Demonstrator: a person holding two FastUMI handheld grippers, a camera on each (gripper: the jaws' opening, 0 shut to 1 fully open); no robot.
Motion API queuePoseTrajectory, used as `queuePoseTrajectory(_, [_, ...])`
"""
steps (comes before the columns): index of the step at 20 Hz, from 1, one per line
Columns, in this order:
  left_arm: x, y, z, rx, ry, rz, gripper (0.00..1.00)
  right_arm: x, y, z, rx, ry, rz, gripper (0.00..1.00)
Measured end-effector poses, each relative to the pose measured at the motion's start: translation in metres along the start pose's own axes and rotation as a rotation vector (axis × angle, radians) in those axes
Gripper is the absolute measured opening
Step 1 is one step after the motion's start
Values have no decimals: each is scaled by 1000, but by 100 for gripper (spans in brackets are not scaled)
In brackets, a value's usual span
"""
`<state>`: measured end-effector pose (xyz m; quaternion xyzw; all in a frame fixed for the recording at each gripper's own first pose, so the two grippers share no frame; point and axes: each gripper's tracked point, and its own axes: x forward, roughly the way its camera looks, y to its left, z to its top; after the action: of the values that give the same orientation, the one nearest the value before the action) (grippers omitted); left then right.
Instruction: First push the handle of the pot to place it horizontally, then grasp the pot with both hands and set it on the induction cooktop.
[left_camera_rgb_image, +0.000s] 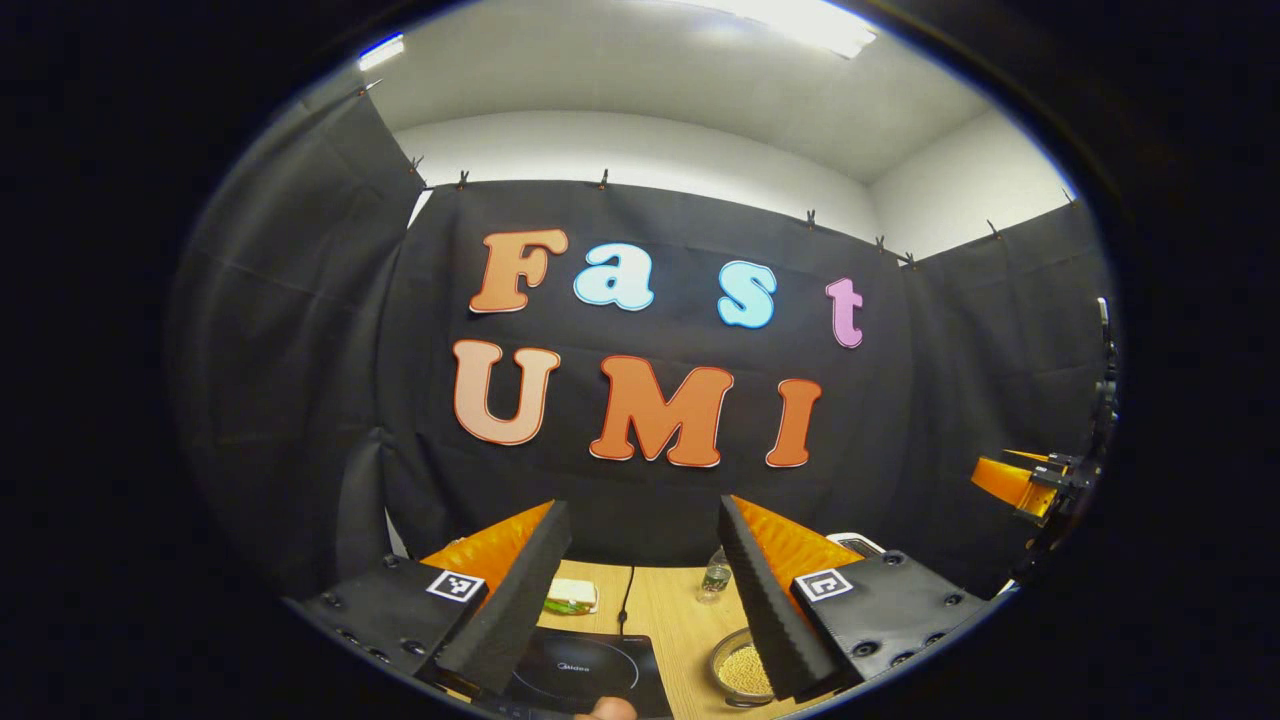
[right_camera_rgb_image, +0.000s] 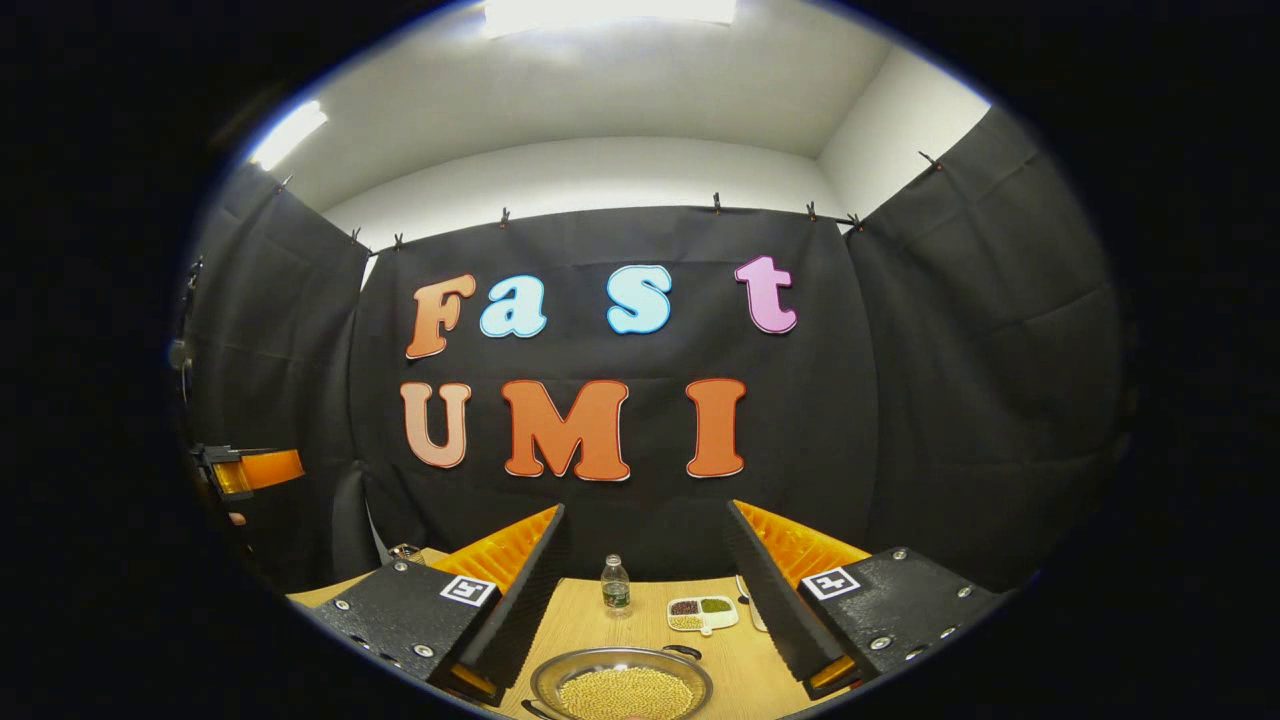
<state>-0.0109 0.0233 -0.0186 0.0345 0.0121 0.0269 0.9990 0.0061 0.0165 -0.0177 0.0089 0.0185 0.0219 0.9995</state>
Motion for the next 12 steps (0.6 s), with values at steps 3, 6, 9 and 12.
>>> queuePoseTrajectory(3, [0, 9, -2, -1, 1, 10, 97, 2, 5, -5, 7, 13, 12, 95])
queuePoseTrajectory(6, [-2, 15, -2, -6, -5, 17, 97, 1, 9, -15, 10, 32, 24, 92])
queuePoseTrajectory(9, [-5, 17, -3, -18, -8, 16, 97, 4, 8, -28, 6, 45, 28, 83])
queuePoseTrajectory(12, [-9, 17, -1, -20, -16, 11, 97, 5, 9, -46, 12, 57, 36, 74])
